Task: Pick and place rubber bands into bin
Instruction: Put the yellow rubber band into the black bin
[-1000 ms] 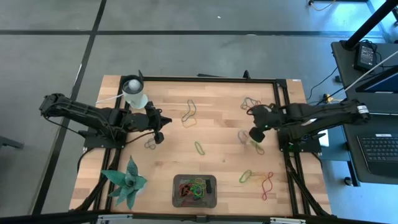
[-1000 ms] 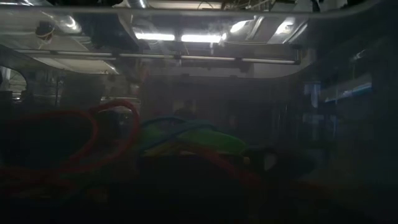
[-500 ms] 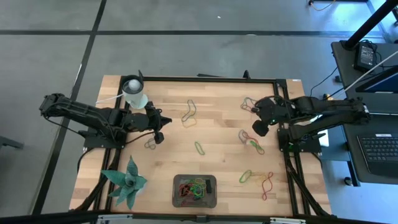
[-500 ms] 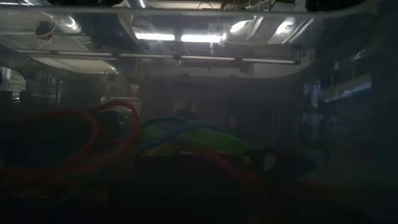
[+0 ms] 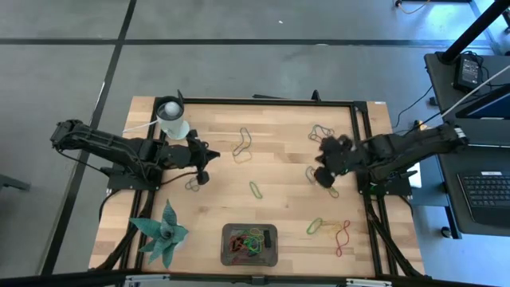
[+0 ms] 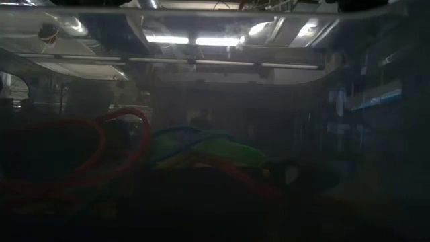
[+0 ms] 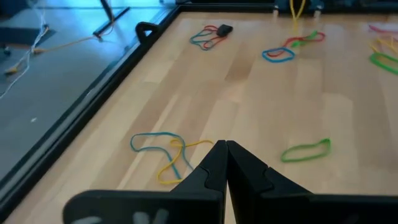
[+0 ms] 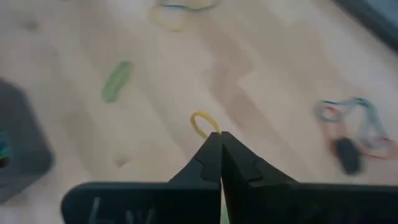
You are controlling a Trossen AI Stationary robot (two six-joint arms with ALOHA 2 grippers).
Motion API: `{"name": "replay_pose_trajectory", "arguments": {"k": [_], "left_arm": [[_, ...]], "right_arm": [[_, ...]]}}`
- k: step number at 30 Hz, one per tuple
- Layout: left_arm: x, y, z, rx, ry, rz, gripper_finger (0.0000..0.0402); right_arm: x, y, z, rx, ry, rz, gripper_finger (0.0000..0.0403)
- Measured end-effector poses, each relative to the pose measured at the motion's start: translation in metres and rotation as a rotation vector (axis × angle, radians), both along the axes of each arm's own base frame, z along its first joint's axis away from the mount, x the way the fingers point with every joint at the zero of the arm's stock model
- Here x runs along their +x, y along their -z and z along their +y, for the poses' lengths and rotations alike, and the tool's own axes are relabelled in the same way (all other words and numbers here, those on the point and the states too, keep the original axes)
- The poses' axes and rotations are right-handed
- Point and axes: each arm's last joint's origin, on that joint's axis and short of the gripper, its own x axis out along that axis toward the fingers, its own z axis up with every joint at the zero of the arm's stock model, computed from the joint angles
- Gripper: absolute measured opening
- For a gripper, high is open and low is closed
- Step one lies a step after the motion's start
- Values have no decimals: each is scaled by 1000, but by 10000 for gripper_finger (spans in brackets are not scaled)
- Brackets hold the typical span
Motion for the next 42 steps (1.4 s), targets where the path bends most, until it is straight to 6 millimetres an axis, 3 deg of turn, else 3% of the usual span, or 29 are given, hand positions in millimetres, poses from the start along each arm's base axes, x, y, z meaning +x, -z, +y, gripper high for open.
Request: {"name": "replay_pose_trajectory", "arguments": {"k": [3,14,23,28,42], "left_arm": [[0,0,-1,14,59,20,4],[1,1,-6,-17,224,48,4],[0,3,-7,-49,267,68,4],[0,4,-7,-49,267,73,4],[-1,4,-7,-65,260,79,4]], "right_arm": [[20,-7,19,5,-17,-16,0],[118,-63,100,-5,-173,-130,0],[180,-69,162,35,-222,-210,0],[200,-51,190,70,-215,-212,0],[232,64,234,259,-158,55,0]]}}
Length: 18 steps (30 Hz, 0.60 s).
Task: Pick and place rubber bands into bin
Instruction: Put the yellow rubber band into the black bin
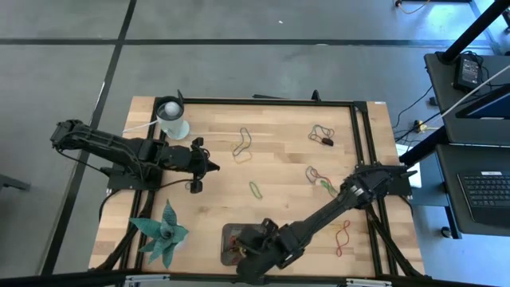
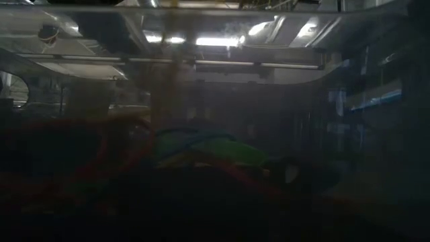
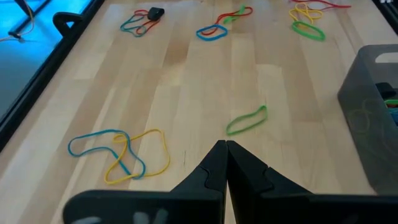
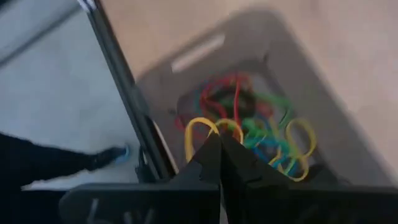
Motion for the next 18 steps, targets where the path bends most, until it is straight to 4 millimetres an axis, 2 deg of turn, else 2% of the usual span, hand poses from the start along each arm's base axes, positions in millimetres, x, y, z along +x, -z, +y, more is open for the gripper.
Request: {"name": "replay_pose_trajectory", "arguments": {"k": [5,8,18], "left_arm": [[0,0,0,0,0,1,4],[0,0,0,0,0,1,4],[-1,1,0,-18,-14,14,4]], "right_arm": [[8,35,4,45,15,101,0],[12,48,3,89,22,160,0],[14,49,-1,105,47,174,27]]}}
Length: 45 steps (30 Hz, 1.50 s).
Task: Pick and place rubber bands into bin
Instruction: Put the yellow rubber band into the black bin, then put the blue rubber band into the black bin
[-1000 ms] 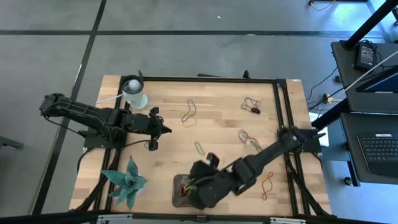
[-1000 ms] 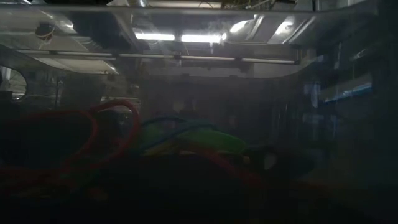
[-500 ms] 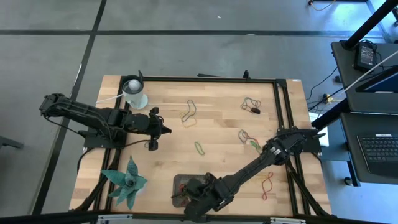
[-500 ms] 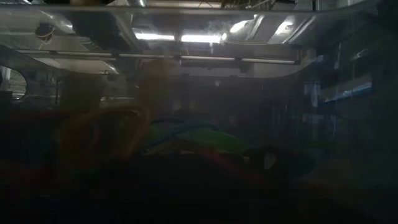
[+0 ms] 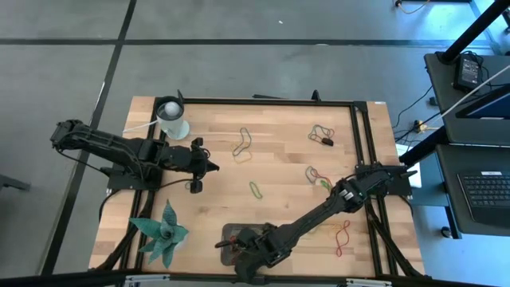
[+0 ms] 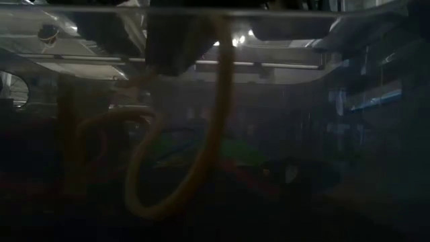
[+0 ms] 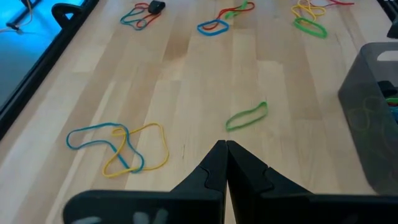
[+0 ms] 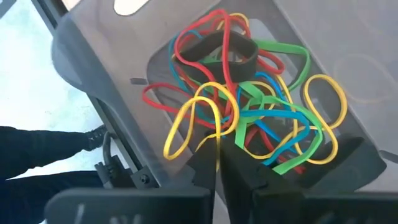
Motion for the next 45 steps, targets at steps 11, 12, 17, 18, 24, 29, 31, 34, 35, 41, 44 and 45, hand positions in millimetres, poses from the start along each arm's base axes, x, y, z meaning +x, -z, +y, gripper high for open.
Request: {"name": "replay_pose_trajectory", "arguments": {"k": [11,12,17,18,24,29,31,34,35,41,44,45], "left_arm": [[0,0,0,-1,-1,0,4],[0,0,0,-1,-1,0,4],[0,0,0,-1,-1,0,4],[0,0,0,-1,-1,0,4],[0,0,0,6,3,1,4],[0,0,0,5,4,0,4],[0,0,0,5,3,0,4],[0,0,0,5,3,0,4],[0,0,0,5,3,-3,4],[0,0,0,25,4,-2,4],[0,0,0,23,3,-3,4],[0,0,0,20,1,-3,4]], "right_arm": [[-2,0,-1,-6,14,19,81],[-2,0,-1,-6,20,24,86],[-4,-3,-2,-8,24,30,107],[-4,-4,-3,-9,24,31,110],[-8,-16,-5,-19,21,35,114],[-16,-33,-12,-83,-7,25,81],[-20,-39,-14,-102,-38,33,51],[-23,-44,-16,-123,-88,44,9],[-24,-45,-18,-132,-98,55,8],[-27,-47,-29,-189,-112,106,3],[-26,-47,-30,-205,-111,92,2],[-26,-47,-30,-218,-108,86,2]]}}
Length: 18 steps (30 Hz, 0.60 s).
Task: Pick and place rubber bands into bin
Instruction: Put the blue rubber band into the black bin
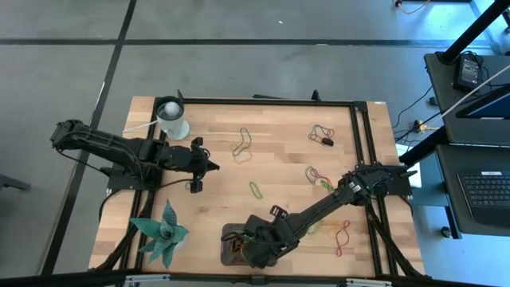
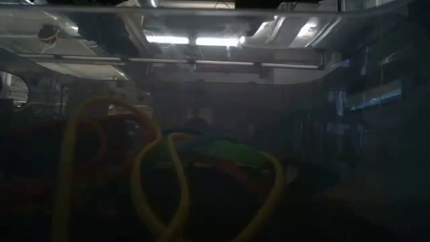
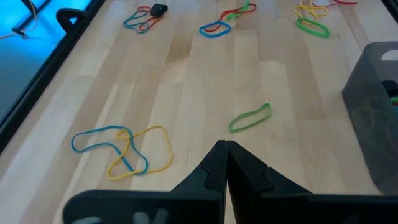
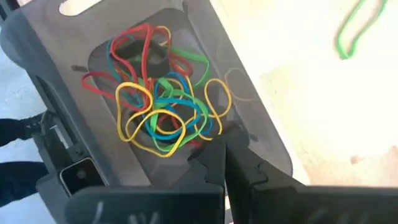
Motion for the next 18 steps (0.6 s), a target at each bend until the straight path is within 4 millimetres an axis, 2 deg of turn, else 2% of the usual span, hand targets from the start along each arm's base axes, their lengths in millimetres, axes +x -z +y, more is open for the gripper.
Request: {"name": "replay_pose_trajectory", "arguments": {"k": [8,15,18], "left_arm": [[0,0,1,13,-19,-2,4],[0,-1,3,63,-92,-11,4],[0,-1,4,76,-112,-14,4]], "right_arm": [[-7,-1,11,-71,-10,-43,1],[-15,1,5,-130,-22,44,0],[-21,-5,2,-160,-40,75,0]]}}
